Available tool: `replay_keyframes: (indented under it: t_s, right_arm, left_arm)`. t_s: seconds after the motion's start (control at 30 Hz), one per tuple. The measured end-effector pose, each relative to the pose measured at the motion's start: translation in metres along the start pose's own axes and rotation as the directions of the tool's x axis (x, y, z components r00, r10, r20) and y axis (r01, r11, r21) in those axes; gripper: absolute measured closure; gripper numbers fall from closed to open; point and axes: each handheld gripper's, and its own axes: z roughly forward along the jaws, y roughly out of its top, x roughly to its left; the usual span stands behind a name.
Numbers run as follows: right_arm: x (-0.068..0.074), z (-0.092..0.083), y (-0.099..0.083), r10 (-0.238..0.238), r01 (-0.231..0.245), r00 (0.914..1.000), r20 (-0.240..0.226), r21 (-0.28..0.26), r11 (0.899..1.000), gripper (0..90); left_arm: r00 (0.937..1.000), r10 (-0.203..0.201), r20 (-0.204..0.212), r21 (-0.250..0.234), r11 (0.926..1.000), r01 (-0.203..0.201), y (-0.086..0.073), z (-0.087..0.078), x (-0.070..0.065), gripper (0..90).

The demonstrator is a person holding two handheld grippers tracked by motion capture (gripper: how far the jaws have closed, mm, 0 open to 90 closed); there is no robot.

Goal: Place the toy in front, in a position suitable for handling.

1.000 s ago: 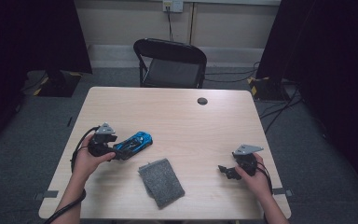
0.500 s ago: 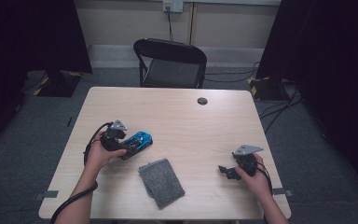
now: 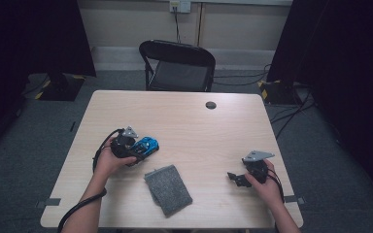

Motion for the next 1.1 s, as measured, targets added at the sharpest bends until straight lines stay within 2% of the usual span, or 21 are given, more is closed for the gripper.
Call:
replay_keyframes:
  t_s: [0.07,0.2,0.23,0.3,0.43,0.57,0.63,0.73,0.87,0.97,1.1]
  right_arm:
    - [0.0,0.0,0.0,0.0,0.0,1.0,0.0,0.0,1.0,11.6]
    - [0.0,0.0,0.0,0.0,0.0,1.0,0.0,0.0,1.0,11.6]
    - [0.0,0.0,0.0,0.0,0.0,1.0,0.0,0.0,1.0,11.6]
    - [0.0,0.0,0.0,0.0,0.0,1.0,0.0,0.0,1.0,11.6]
    - [0.0,0.0,0.0,0.0,0.0,1.0,0.0,0.0,1.0,11.6]
    - [0.0,0.0,0.0,0.0,0.0,1.0,0.0,0.0,1.0,11.6]
    - [0.0,0.0,0.0,0.0,0.0,1.0,0.0,0.0,1.0,11.6]
    - [0.0,0.0,0.0,0.0,0.0,1.0,0.0,0.0,1.0,11.6]
    - [0.0,0.0,0.0,0.0,0.0,1.0,0.0,0.0,1.0,11.6]
    - [0.0,0.0,0.0,0.0,0.0,1.0,0.0,0.0,1.0,11.6]
    - [0.0,0.0,0.0,0.0,0.0,1.0,0.0,0.0,1.0,11.6]
  left_arm:
    - [1.0,0.005,-0.006,0.004,1.0,-0.005,0.0006,0.0022,-0.0001,17.6]
    - [0.9998,-0.017,-0.008,0.015,0.9997,0.017,-0.0006,0.0058,0.0002,16.6]
    - [0.9997,-0.012,-0.02,0.018,0.9998,0.013,-0.001,0.0063,0.0002,16.6]
    - [0.9996,-0.027,-0.003,0.012,0.9996,0.027,-0.0019,0.0069,0.0008,16.1]
    - [0.9994,-0.033,-0.005,0.003,0.9994,0.033,-0.0025,0.0071,0.0009,16.4]
    - [0.9997,-0.025,-0.003,0.009,0.9997,0.025,-0.0012,0.0065,0.0014,21.3]
    - [0.9998,0.005,0.017,0.014,0.9999,-0.005,0.0004,0.0051,0.0007,24.2]
    - [0.9998,-0.001,0.02,0.022,0.9998,0.001,0.0011,0.0051,0.0008,25.8]
    - [0.9998,-0.006,0.017,0.024,0.9997,0.005,0.0013,0.005,0.0005,25.9]
    - [0.9998,0.018,-0.009,0.032,0.9993,-0.018,0.0039,0.005,-0.0025,26.0]
    - [0.9996,0.02,-0.017,0.047,0.9987,-0.02,0.0061,0.0042,-0.0038,26.1]
